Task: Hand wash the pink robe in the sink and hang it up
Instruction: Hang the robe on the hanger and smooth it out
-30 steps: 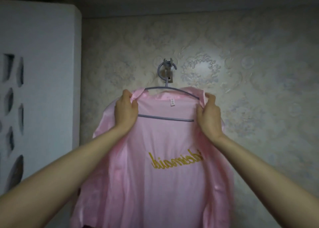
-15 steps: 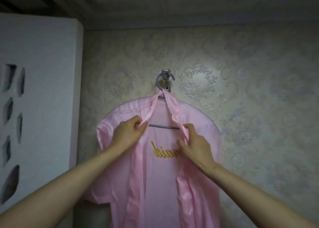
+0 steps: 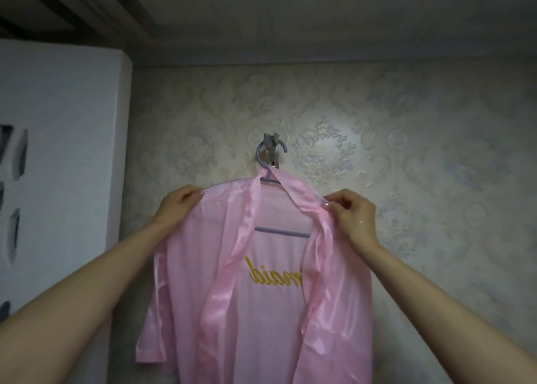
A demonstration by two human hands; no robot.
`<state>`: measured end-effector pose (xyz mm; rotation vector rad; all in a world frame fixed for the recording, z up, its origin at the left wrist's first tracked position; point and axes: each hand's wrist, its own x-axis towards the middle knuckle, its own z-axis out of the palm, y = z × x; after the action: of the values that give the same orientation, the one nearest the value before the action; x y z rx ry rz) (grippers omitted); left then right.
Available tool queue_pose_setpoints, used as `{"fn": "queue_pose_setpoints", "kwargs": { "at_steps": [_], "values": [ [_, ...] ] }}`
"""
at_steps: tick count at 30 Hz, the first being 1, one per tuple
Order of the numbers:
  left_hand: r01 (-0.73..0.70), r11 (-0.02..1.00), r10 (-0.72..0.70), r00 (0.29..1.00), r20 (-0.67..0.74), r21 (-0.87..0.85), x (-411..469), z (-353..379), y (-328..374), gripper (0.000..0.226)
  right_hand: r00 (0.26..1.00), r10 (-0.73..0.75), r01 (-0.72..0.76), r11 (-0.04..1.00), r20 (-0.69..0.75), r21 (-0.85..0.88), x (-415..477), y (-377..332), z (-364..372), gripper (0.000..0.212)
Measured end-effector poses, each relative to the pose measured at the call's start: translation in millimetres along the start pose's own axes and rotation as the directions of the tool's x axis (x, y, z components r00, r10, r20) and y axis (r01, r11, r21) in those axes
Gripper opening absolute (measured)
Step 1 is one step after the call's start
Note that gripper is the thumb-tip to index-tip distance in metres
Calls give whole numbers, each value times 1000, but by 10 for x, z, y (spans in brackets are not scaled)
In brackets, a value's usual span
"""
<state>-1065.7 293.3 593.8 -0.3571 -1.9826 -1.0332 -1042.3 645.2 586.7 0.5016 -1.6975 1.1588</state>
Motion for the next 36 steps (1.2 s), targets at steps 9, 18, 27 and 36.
{"fn": "queue_pose_setpoints", "kwargs": {
  "at_steps": [9,18,27,36],
  "values": [
    [151,909,-296,890,-346,-389,-204,21,-22,11,912,310,-345,934,267,92,418,-33,54,15],
    [-94,888,269,900,-344,450,-577,-116,0,24,962,187,-214,969,201,122,336,13,67,17],
    [-37,972,43,999,-23,232,-311,-321,218,19,928,148,-184,980,341,75,398,-106,43,17],
    [63,995,-60,997,45,-72,-255,-311,12,25,958,192,-230,958,215,170,130,143,-321,15]
  ]
}}
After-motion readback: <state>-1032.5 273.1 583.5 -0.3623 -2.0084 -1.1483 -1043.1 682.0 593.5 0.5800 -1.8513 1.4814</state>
